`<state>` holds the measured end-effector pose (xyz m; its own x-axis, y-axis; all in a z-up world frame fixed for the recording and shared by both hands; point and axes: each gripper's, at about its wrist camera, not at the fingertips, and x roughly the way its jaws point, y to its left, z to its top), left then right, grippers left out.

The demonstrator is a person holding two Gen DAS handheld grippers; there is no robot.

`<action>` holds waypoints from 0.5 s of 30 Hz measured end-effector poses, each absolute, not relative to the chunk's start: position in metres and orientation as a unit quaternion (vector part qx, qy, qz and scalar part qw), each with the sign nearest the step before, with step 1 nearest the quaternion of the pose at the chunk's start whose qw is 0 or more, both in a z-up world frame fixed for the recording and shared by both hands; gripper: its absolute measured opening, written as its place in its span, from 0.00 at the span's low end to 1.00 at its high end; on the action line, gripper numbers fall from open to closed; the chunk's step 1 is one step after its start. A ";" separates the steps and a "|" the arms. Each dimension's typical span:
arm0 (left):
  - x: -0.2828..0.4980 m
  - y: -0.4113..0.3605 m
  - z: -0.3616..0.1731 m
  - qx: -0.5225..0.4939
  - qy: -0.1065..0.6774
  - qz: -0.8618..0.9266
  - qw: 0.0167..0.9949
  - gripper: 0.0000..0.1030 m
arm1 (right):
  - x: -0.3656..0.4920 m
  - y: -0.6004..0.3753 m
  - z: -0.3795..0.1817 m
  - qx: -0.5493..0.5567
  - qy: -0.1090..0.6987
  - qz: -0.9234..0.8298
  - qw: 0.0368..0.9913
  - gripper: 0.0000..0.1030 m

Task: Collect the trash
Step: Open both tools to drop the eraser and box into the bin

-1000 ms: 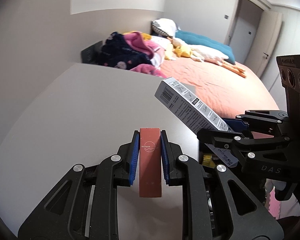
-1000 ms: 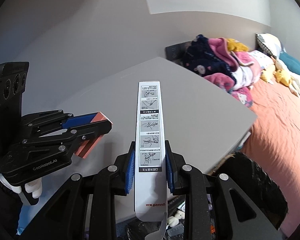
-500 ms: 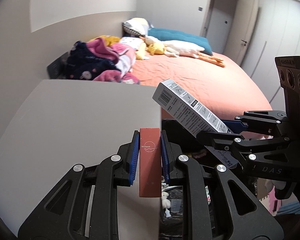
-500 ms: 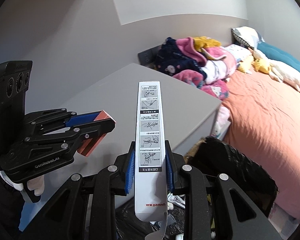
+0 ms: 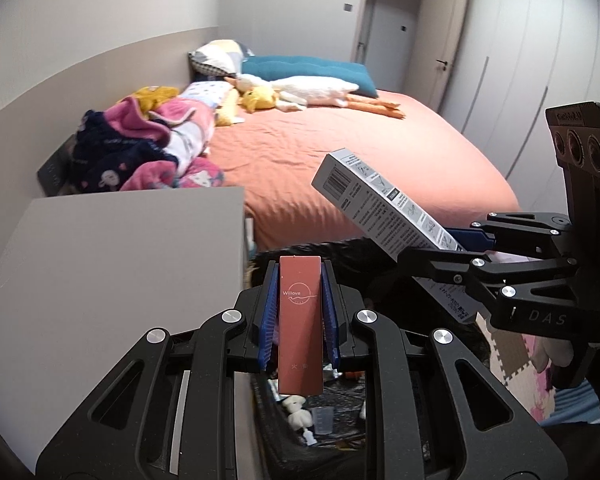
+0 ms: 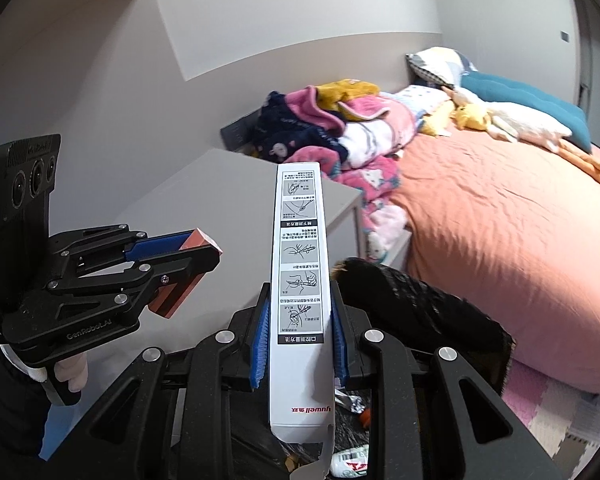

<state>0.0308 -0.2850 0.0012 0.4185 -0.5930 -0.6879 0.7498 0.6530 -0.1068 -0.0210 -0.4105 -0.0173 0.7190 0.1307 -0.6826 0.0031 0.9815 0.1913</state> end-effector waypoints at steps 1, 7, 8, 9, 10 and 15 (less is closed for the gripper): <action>0.030 -0.288 0.001 0.110 0.360 -0.405 0.834 0.19 | -0.024 -0.414 -0.018 0.092 0.373 0.030 0.923 0.27; 0.024 -0.304 -0.006 0.118 0.369 -0.420 0.821 0.19 | -0.036 -0.430 -0.018 0.105 0.374 0.003 0.921 0.27; 0.024 -0.306 -0.007 0.118 0.372 -0.421 0.819 0.19 | -0.038 -0.433 -0.017 0.113 0.373 -0.002 0.921 0.30; 0.025 -0.307 -0.009 0.116 0.381 -0.423 0.814 0.28 | -0.039 -0.435 -0.016 0.120 0.371 -0.006 0.921 0.37; 0.025 -0.308 -0.010 0.113 0.389 -0.423 0.811 0.59 | -0.042 -0.438 -0.014 0.130 0.365 -0.021 0.922 0.60; 0.017 -0.311 -0.009 0.129 0.386 -0.416 0.813 0.94 | -0.058 -0.452 -0.001 0.151 0.316 -0.088 0.932 0.97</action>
<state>0.0169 -0.3114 -0.0090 0.3566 -0.5767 -0.7350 0.7754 0.6215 -0.1114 -0.0584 -0.4522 -0.0005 0.7841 -0.0689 -0.6168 0.2606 0.9385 0.2264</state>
